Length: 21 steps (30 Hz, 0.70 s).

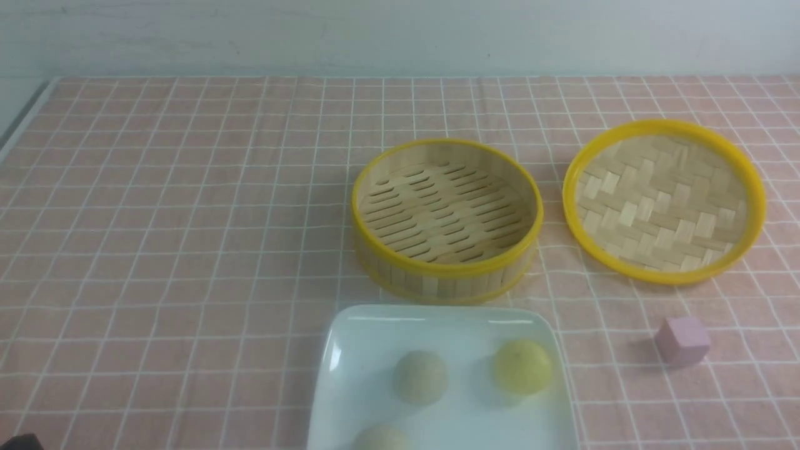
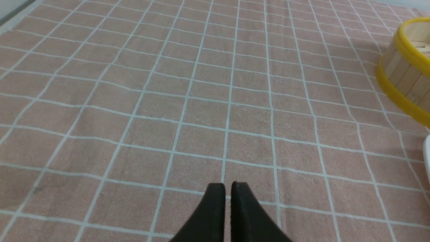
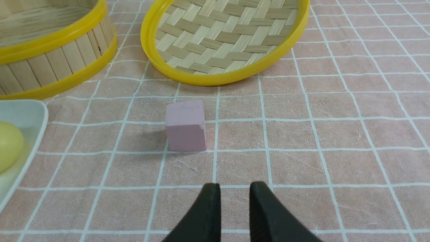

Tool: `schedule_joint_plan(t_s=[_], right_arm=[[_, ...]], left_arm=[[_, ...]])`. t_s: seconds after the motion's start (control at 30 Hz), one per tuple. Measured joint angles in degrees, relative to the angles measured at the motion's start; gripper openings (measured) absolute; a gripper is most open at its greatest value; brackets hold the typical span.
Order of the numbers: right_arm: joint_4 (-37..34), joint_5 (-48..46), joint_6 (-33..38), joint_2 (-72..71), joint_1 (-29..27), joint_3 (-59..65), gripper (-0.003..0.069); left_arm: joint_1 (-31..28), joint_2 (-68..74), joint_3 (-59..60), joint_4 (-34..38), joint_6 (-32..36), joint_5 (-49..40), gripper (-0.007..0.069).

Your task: Put the steamed buns into the plate on the pink tablecloth.

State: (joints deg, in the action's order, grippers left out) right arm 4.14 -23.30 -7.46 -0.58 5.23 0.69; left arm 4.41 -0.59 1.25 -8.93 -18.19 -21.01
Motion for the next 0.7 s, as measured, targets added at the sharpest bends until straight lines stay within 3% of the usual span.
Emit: schedule_joint_plan(t_s=[0.7], right_arm=[[0.0,0.0,0.0,0.0,0.0,0.0,0.0151]], left_arm=[[0.0,0.0,-0.06,0.0,0.0,-0.17,0.0075]])
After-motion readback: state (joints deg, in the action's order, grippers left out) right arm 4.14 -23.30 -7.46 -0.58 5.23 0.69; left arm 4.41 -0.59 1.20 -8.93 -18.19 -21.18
